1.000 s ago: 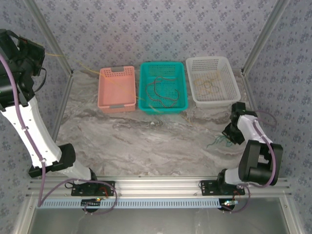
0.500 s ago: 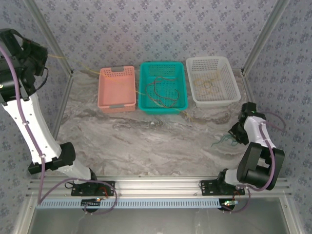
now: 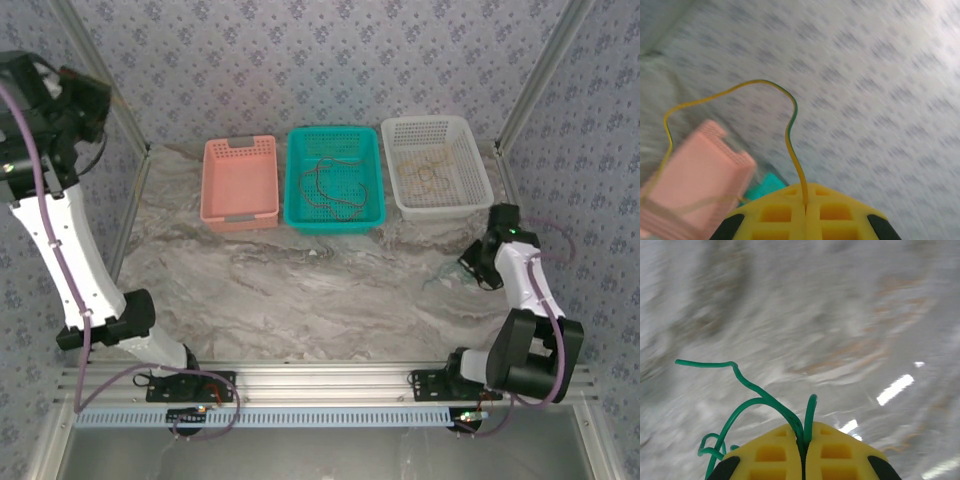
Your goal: Untangle the cables
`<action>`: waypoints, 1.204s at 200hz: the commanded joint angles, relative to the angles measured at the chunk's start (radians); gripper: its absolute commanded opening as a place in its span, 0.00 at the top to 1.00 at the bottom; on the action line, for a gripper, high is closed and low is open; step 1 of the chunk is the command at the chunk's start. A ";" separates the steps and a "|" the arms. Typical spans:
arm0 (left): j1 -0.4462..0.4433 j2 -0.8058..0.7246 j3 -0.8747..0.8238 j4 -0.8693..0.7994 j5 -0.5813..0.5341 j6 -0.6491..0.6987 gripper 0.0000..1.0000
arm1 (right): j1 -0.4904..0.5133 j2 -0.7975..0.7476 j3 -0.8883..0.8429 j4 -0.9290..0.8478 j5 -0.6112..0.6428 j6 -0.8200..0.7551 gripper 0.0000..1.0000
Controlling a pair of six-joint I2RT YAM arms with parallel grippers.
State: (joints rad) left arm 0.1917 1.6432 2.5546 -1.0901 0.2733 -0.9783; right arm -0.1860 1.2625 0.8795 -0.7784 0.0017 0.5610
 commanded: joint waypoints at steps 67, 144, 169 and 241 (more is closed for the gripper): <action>-0.264 0.170 0.220 0.279 0.390 0.005 1.00 | 0.345 0.023 0.029 0.041 -0.113 0.171 0.71; -0.497 0.216 0.219 0.214 0.378 0.120 1.00 | 0.671 -0.147 0.405 0.111 0.034 -0.164 0.26; -0.591 0.247 0.219 0.201 0.380 0.159 1.00 | 0.748 -0.080 0.625 0.157 -0.006 -0.232 0.23; -0.769 0.330 0.220 0.200 0.343 0.195 1.00 | 0.808 0.158 0.981 0.192 -0.061 -0.304 0.19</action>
State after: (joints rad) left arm -0.5552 1.9644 2.7541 -0.9073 0.6205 -0.8150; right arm 0.6163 1.3811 1.8233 -0.5804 -0.0422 0.2966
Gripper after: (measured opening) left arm 0.042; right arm 0.802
